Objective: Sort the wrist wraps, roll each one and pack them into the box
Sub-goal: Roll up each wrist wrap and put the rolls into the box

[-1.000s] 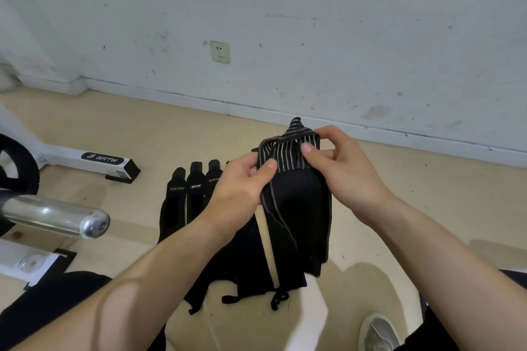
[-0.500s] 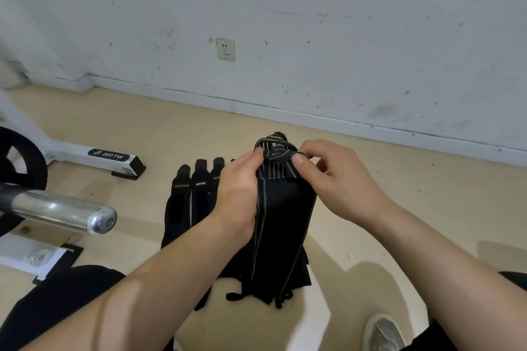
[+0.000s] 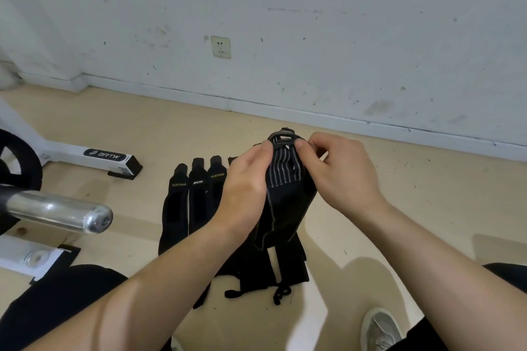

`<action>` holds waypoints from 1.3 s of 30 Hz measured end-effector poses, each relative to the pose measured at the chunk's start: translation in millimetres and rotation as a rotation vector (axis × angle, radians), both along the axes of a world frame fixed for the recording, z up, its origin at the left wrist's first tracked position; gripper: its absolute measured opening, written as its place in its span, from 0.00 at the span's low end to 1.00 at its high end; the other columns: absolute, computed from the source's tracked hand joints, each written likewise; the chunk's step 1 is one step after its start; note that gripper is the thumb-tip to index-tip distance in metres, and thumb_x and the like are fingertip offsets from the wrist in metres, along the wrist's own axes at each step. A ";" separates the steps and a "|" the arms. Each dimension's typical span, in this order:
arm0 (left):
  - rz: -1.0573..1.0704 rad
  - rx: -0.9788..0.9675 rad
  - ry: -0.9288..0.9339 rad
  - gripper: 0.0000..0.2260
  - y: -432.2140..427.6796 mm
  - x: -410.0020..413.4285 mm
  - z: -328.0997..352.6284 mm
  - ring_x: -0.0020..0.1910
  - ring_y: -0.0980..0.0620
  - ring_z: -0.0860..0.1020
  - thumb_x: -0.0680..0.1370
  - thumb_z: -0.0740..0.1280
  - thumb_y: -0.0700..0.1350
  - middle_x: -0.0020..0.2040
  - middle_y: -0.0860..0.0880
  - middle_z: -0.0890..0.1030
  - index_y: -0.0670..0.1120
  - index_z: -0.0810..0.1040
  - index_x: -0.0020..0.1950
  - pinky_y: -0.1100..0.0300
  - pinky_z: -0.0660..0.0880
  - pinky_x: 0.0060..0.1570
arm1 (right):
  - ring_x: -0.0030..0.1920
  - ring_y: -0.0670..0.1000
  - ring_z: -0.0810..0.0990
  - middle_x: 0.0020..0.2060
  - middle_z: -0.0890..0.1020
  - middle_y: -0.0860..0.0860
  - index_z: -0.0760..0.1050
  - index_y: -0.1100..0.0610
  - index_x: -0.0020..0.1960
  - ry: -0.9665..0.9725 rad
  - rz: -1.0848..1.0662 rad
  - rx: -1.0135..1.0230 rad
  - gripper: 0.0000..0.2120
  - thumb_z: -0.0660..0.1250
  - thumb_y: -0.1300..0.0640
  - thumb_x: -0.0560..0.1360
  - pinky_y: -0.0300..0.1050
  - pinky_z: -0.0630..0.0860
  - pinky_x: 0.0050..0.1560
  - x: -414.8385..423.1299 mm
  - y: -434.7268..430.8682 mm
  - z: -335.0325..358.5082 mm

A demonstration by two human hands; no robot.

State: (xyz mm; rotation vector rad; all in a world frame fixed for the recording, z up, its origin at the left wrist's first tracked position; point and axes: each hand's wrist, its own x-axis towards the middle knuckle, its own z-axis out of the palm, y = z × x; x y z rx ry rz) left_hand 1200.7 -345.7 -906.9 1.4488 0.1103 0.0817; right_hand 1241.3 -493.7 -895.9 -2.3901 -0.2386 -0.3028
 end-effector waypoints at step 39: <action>-0.210 0.203 -0.173 0.09 27.0 8.0 11.7 0.34 0.50 0.79 0.85 0.65 0.39 0.36 0.44 0.81 0.53 0.78 0.52 0.56 0.75 0.36 | 0.39 0.56 0.77 0.49 0.80 0.68 0.70 0.51 0.56 0.463 0.493 0.727 0.10 0.68 0.64 0.80 0.47 0.72 0.38 4.7 -16.8 12.5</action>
